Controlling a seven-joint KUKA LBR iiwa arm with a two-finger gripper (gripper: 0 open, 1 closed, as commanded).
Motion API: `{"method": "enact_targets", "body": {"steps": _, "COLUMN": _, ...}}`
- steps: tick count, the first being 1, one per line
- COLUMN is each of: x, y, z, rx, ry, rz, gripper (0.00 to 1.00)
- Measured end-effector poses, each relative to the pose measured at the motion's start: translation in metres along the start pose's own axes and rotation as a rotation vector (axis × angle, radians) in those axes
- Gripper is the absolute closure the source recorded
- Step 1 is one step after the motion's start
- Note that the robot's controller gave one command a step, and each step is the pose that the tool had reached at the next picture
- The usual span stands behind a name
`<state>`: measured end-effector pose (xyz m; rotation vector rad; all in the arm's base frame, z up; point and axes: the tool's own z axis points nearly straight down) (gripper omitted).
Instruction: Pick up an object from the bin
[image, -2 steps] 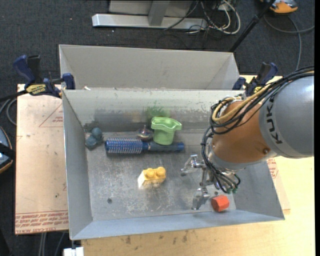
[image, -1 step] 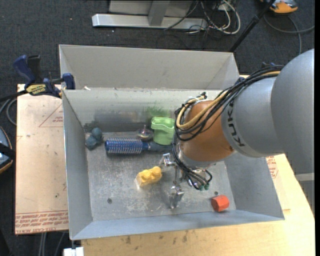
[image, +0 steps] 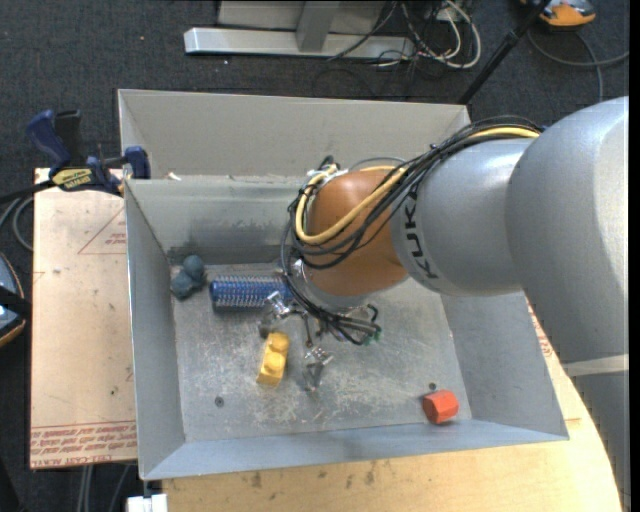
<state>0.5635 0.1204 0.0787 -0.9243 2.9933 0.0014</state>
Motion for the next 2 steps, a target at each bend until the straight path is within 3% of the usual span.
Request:
{"method": "enact_targets", "body": {"steps": 1, "x": -0.001, "y": -0.001, "z": -0.003, "rx": 0.001, "ry": 0.001, "rz": 0.001, "gripper": 1.0}}
{"method": "enact_targets", "body": {"steps": 2, "x": -0.014, "y": -0.001, "z": -0.16, "rx": 0.002, "ry": -0.003, "rz": -0.023, "gripper": 1.0}}
